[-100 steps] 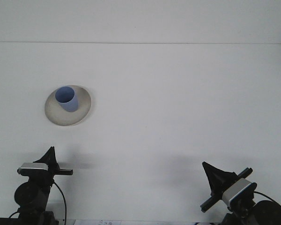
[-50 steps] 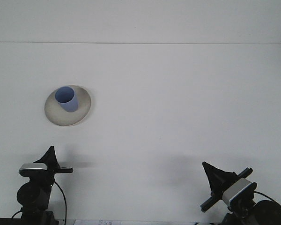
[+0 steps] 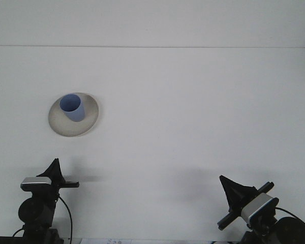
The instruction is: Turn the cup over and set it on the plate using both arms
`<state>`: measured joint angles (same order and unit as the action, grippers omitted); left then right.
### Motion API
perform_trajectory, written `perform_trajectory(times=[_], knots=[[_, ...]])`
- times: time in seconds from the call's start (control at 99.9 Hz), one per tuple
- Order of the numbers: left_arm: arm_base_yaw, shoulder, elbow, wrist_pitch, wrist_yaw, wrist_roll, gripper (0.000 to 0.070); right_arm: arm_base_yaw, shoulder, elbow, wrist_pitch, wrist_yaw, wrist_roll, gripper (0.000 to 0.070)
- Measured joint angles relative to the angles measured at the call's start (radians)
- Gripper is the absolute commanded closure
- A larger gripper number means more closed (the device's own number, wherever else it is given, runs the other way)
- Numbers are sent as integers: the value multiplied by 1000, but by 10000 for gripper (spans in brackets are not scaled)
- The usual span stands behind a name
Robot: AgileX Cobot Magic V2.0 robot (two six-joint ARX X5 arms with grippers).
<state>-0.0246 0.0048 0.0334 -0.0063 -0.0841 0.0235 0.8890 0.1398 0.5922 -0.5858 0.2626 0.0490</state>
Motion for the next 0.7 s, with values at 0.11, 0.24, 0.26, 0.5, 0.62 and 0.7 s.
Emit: perform_trajectory(times=[0.11, 0.24, 0.26, 0.5, 0.62, 0.7], knots=[[0, 0, 0, 0, 0, 0, 685, 0, 0, 0, 0, 0, 0, 697], [0, 0, 0, 0, 0, 0, 685, -10, 0, 0, 0, -1, -1, 696], [0, 0, 0, 0, 0, 0, 685, -20, 0, 0, 0, -1, -3, 697], [0, 0, 0, -1, 0, 0, 685, -342, -15, -101, 204, -22, -27, 696], [0, 0, 0, 0, 0, 0, 685, -582, -43, -260, 333, -154, -27, 697], [0, 0, 0, 0, 0, 0, 685, -728, -66, -374, 400, -274, -26, 697]])
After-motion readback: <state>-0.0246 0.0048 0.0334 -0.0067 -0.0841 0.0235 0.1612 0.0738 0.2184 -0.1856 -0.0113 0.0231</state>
